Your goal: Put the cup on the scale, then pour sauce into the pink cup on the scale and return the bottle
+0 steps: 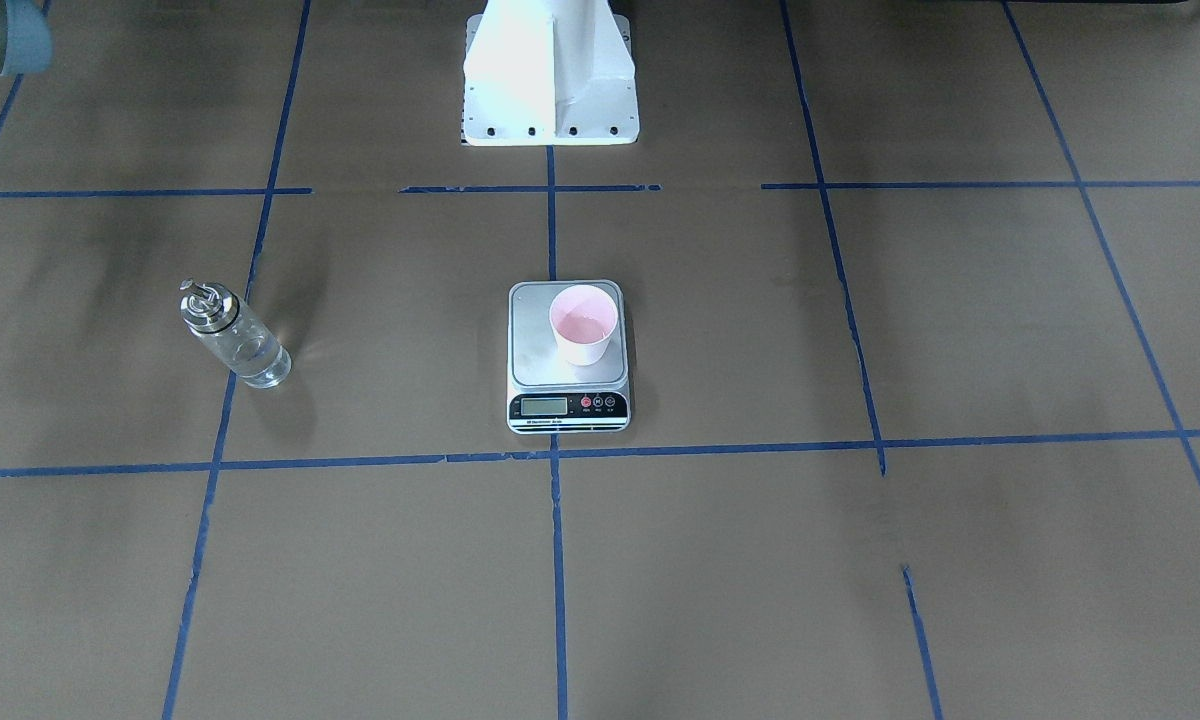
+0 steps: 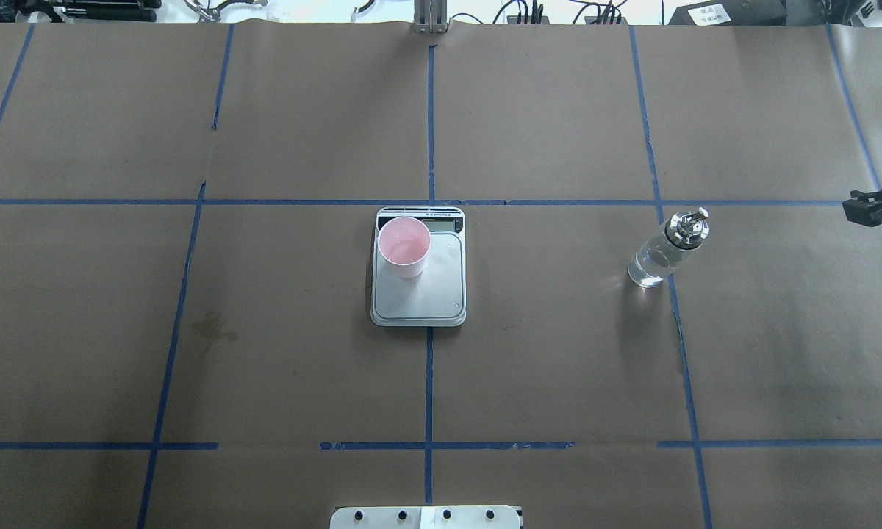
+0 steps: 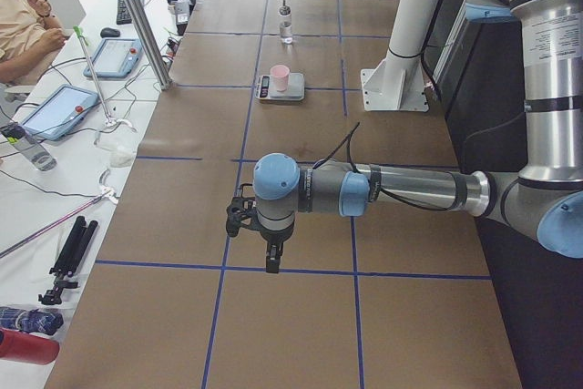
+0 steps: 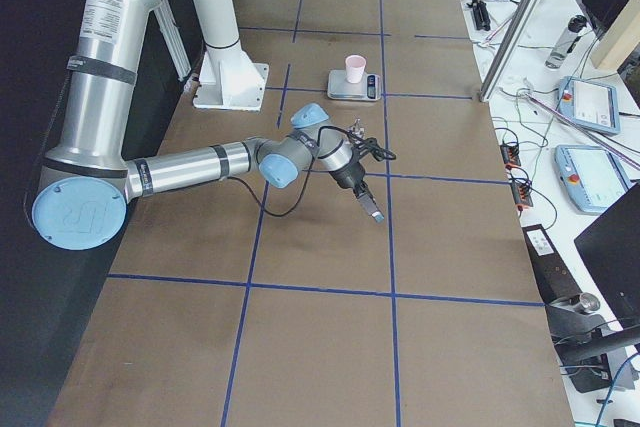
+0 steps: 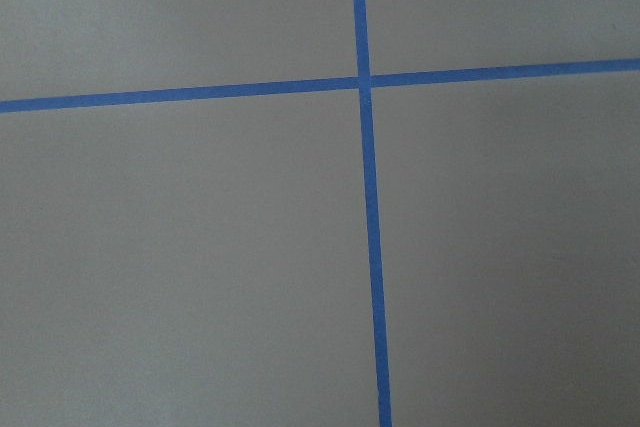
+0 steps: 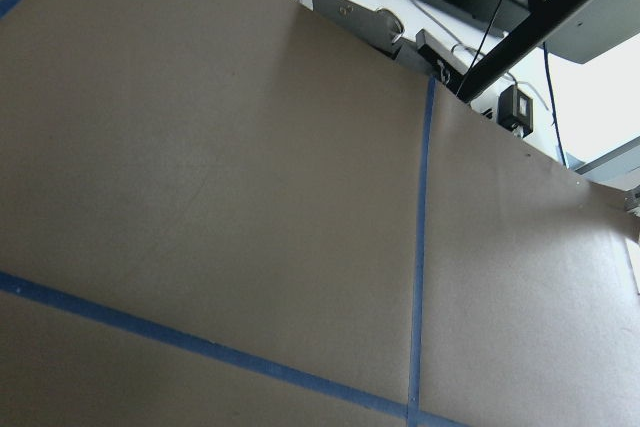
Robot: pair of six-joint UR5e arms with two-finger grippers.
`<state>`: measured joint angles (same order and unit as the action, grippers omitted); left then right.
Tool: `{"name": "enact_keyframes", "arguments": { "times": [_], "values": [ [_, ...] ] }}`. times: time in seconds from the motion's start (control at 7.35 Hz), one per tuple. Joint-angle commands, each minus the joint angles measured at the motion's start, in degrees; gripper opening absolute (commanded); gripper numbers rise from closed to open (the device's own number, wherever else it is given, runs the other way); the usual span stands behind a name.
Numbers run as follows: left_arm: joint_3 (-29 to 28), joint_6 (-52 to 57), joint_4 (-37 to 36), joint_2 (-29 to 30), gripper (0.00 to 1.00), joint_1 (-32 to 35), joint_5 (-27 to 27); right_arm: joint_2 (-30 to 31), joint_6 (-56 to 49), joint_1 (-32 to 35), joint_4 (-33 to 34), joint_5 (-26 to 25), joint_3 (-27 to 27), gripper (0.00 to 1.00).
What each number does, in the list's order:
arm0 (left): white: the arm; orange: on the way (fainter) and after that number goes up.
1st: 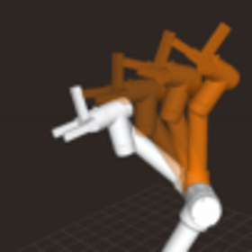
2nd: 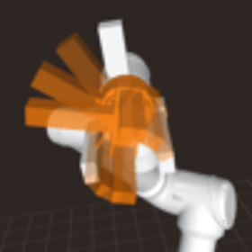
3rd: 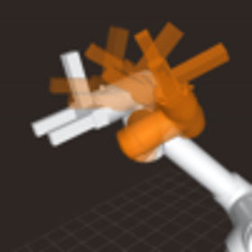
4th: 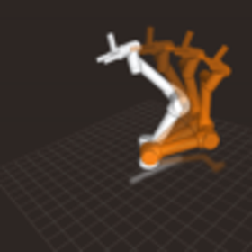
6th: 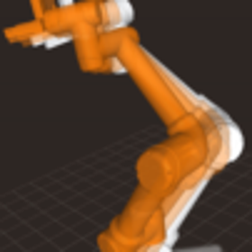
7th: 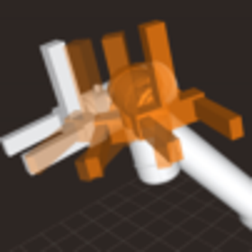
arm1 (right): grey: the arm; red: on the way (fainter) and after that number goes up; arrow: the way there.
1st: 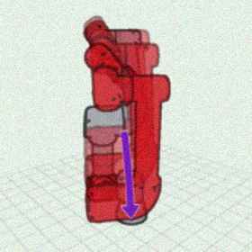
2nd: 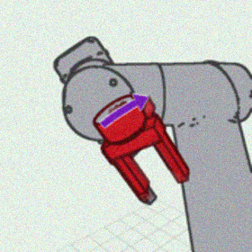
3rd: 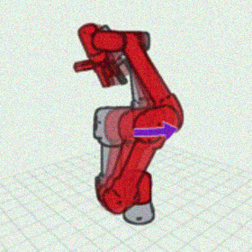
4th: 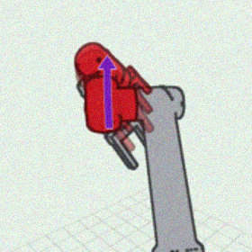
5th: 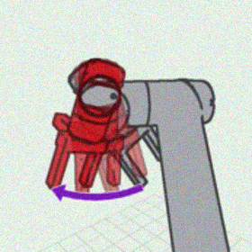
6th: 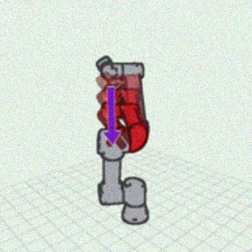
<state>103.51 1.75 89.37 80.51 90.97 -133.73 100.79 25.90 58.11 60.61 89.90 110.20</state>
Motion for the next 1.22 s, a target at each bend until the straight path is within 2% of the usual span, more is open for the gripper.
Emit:
{"name": "enact_keyframes", "arguments": {
  "times": [0.0, 0.14, 0.27, 0.54, 0.82, 1.09],
  "values": [
    [-0.85, 0.01, -0.07, -0.17, 1.00, 0.00, 0.22, -11.25, -19.21, 16.79, 19.33, 23.21, -4.10, 1.00],
    [-0.77, 0.01, -0.16, -0.52, 1.00, 0.00, 0.22, -12.97, -23.40, 19.90, 28.59, 24.69, -4.38, 1.00],
    [-0.86, 0.01, -0.16, -0.61, 1.00, 0.00, 0.14, -12.90, -23.53, 22.20, 33.21, 27.49, -4.91, 1.00],
    [-1.03, 0.01, -0.08, -0.61, 1.00, 0.00, 0.13, -12.20, -24.66, 27.21, 33.87, 42.04, -13.74, 1.00],
    [-1.03, 0.01, -0.08, -0.61, 1.00, 0.00, 0.13, -10.62, -28.00, 27.32, 33.87, 43.16, -19.13, 1.00],
    [-1.12, 0.01, -0.08, -0.61, 1.00, 0.00, 0.13, -9.38, -28.19, 28.02, 33.87, 43.08, -16.88, 1.00]
  ]
}}
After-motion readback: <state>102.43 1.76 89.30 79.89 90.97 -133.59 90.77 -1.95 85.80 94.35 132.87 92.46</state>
